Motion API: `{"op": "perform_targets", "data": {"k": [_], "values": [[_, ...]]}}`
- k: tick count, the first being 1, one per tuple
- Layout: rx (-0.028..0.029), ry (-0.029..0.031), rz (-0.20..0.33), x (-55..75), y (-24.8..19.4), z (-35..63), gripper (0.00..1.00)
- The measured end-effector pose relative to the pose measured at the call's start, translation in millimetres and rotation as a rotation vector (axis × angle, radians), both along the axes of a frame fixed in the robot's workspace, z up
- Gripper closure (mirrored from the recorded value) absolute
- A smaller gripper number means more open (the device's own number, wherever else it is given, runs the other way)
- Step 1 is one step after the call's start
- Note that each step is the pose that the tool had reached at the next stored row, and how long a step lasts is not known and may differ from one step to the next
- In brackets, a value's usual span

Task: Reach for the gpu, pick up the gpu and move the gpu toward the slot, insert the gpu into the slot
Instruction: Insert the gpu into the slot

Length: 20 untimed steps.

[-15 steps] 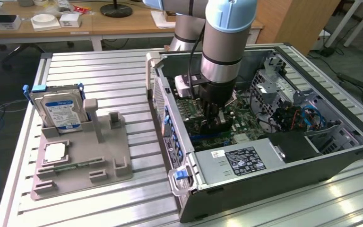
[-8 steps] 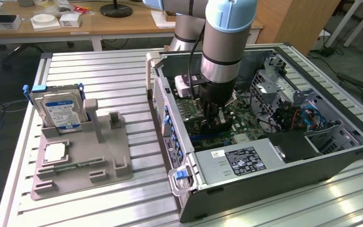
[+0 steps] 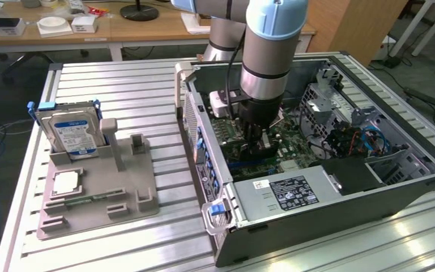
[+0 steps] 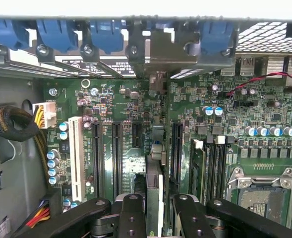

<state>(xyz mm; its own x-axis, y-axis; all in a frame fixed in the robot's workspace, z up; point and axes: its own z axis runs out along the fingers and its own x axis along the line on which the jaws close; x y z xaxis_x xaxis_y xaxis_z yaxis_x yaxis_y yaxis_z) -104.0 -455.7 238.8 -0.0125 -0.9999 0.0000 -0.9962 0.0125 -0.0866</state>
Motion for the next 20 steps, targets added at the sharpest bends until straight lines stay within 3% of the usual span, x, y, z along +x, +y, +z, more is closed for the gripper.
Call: {"op": "perform_targets", "data": {"k": [20], "values": [[-0.0001,0.0002,0.000,0.0,0.0,-3.8,0.74]]}}
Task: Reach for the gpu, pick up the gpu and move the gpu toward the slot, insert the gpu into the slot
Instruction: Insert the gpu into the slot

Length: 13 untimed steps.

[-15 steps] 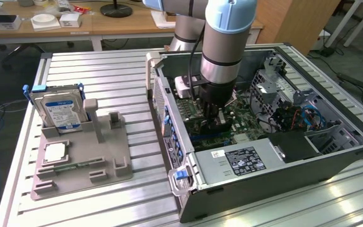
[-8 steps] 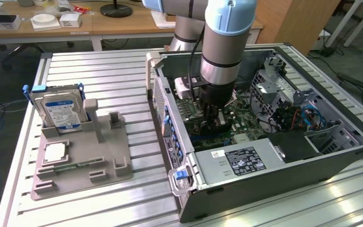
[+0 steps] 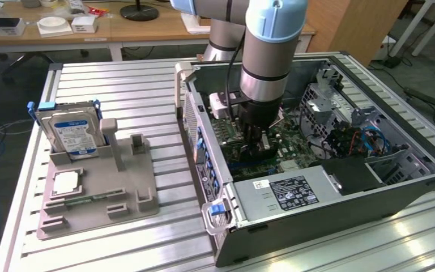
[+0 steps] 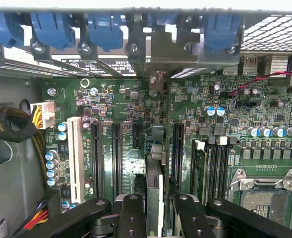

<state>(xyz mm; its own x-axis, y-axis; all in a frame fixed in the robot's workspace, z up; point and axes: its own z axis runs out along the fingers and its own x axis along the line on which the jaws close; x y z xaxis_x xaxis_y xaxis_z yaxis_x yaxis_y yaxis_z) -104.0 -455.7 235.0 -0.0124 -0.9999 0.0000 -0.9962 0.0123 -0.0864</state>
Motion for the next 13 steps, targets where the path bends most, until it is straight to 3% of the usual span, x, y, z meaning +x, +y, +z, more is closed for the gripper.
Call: {"op": "perform_targets", "data": {"k": [13], "values": [[-0.0013,-0.0012,0.000,-3.9,-0.1,-2.1,0.74]]}}
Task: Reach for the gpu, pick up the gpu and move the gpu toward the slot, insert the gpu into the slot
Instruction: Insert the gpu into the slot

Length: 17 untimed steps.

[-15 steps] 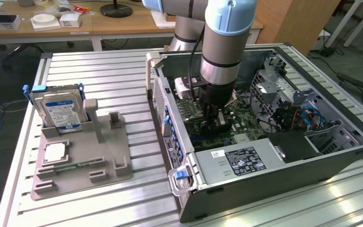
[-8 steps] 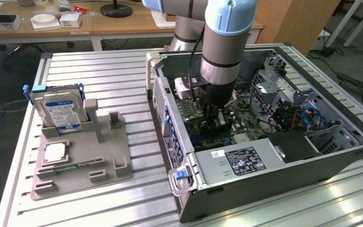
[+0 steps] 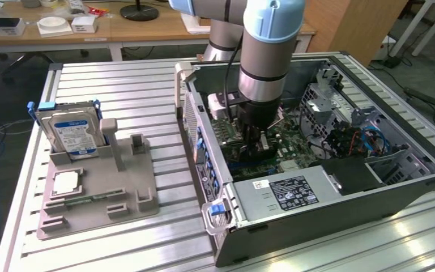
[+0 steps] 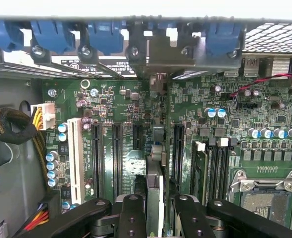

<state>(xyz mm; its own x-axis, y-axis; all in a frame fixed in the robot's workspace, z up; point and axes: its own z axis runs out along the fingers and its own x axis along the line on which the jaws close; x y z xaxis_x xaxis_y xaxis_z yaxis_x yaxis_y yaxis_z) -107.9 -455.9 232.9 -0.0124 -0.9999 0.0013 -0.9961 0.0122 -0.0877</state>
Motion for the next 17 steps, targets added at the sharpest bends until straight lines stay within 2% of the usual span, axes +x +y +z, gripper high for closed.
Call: {"op": "perform_targets", "data": {"k": [14,15,17], "values": [[0.0007,-0.0008,0.000,-0.4,0.0,-1.8,0.74],[0.0018,0.0012,0.000,-0.6,0.1,-1.7,0.74],[0.0007,-0.0006,0.000,-0.4,0.0,-1.7,0.74]]}}
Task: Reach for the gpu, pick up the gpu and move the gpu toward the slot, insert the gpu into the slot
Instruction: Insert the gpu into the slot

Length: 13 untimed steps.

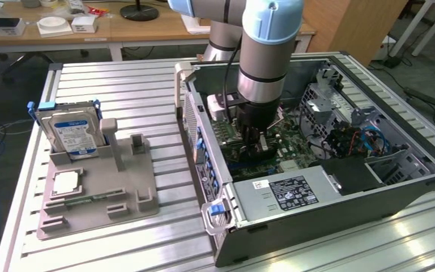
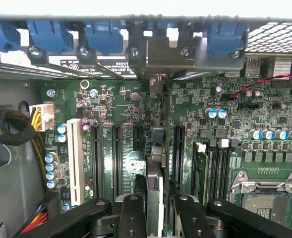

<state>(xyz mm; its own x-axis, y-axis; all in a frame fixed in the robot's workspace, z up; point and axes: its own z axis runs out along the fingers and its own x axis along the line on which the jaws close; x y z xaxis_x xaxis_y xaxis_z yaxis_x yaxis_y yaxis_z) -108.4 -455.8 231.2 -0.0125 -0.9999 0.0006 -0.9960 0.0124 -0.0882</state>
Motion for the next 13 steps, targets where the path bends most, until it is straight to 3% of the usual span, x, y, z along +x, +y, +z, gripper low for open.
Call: {"op": "perform_targets", "data": {"k": [13], "values": [[0.0004,0.0007,0.000,-0.1,0.0,0.0,0.74]]}}
